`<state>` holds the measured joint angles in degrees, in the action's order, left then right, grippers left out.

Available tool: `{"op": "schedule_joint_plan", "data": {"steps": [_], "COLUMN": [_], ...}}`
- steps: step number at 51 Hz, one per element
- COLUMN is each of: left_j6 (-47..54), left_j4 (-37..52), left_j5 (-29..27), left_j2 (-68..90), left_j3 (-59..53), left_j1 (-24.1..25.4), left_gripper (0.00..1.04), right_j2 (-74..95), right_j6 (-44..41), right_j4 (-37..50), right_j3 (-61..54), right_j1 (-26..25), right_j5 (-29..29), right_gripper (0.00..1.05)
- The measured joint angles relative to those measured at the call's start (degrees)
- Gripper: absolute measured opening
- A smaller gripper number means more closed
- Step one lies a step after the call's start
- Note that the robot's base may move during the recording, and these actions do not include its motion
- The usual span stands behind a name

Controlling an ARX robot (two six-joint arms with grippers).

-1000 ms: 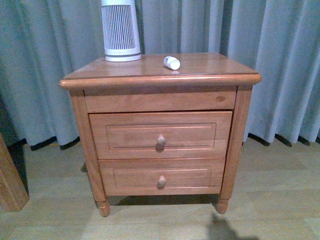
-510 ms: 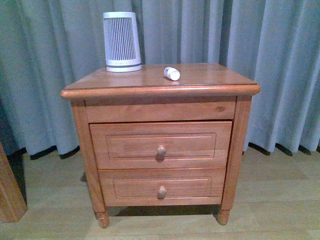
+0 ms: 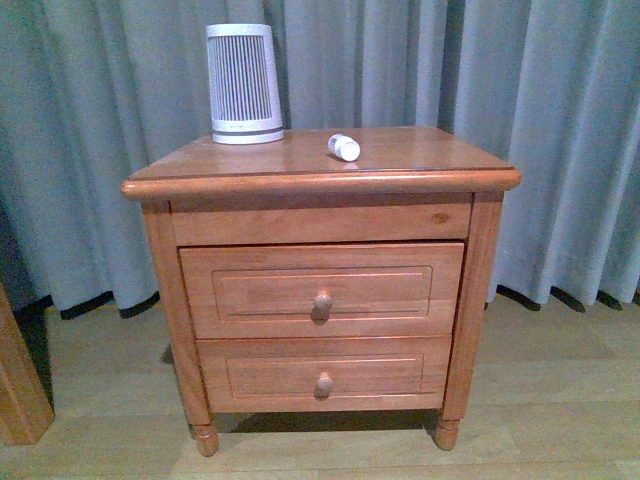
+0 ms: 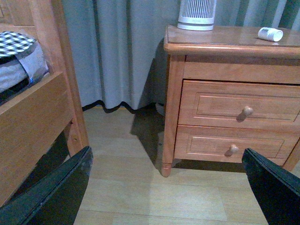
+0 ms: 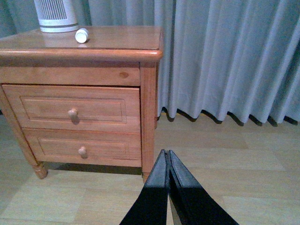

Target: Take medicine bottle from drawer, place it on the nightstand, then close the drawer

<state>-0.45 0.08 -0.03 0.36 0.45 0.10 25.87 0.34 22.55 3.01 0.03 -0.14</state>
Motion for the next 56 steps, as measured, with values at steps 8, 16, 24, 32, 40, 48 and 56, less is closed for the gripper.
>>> {"op": "schedule_joint_plan", "data": {"steps": [8,16,24,32,40,48,56], "left_j6": [0.0,0.0,0.0,0.0,0.0,0.0,0.0], "left_j4": [0.0,0.0,0.0,0.0,0.0,0.0,0.0], "left_j5": [0.0,0.0,0.0,0.0,0.0,0.0,0.0], "left_j2": [0.0,0.0,0.0,0.0,0.0,0.0,0.0], "left_j3": [0.0,0.0,0.0,0.0,0.0,0.0,0.0], "left_j1": [0.0,0.0,0.0,0.0,0.0,0.0,0.0], "left_gripper": [0.98,0.98,0.98,0.98,0.98,0.98,0.98], "right_j2": [-3.8,-8.3,-12.3,-14.8,-23.1,-25.3,-25.4], "right_j6": [0.0,0.0,0.0,0.0,0.0,0.0,0.0], "right_j4": [-1.5,-4.9,-9.0,-11.5,-21.4,-22.4,-22.4], "right_j3": [-1.7,-2.2,-2.2,-2.2,-2.2,-2.2,-2.2], "right_j1": [0.0,0.0,0.0,0.0,0.0,0.0,0.0], "right_j5": [0.0,0.1,0.1,0.1,0.1,0.1,0.1], "right_gripper": [0.03,0.03,0.03,0.03,0.03,0.03,0.03]}}
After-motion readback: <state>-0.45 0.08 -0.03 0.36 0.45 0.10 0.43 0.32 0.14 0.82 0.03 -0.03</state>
